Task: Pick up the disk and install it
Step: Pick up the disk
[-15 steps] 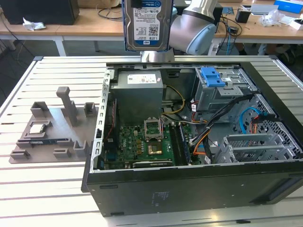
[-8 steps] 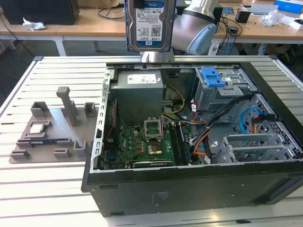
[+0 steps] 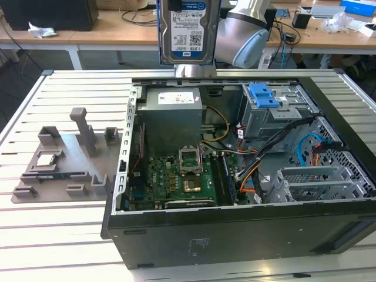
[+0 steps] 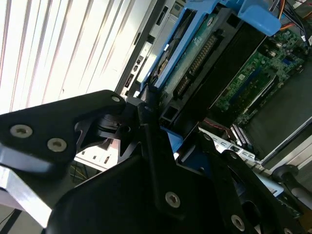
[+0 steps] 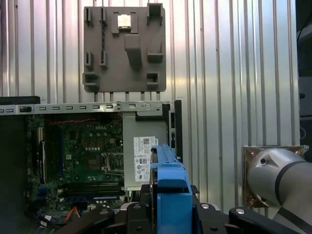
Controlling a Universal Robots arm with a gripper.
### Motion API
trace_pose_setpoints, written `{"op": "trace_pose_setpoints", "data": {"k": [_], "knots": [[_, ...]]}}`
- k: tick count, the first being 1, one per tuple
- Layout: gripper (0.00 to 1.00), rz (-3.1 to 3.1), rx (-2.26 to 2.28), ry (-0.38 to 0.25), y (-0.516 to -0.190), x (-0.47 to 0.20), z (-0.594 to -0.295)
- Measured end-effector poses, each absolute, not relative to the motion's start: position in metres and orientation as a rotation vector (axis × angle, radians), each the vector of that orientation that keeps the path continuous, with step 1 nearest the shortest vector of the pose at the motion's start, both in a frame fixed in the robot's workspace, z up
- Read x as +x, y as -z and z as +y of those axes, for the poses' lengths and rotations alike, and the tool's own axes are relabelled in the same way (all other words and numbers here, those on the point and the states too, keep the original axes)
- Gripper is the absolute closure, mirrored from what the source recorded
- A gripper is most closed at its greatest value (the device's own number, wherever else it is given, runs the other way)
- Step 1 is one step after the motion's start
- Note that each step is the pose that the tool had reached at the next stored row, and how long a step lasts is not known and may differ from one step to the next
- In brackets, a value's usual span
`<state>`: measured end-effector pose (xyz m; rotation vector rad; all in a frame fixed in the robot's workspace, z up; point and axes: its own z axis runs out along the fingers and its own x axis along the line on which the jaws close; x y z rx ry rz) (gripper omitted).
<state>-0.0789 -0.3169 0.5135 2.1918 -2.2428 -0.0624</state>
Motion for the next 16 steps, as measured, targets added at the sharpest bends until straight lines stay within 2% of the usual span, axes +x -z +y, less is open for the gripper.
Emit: {"op": "trace_pose_setpoints", "data": {"k": [16], "knots": [[0.63, -2.243, 2.192, 0.062, -0.5134, -0.0699, -0.3204]]}}
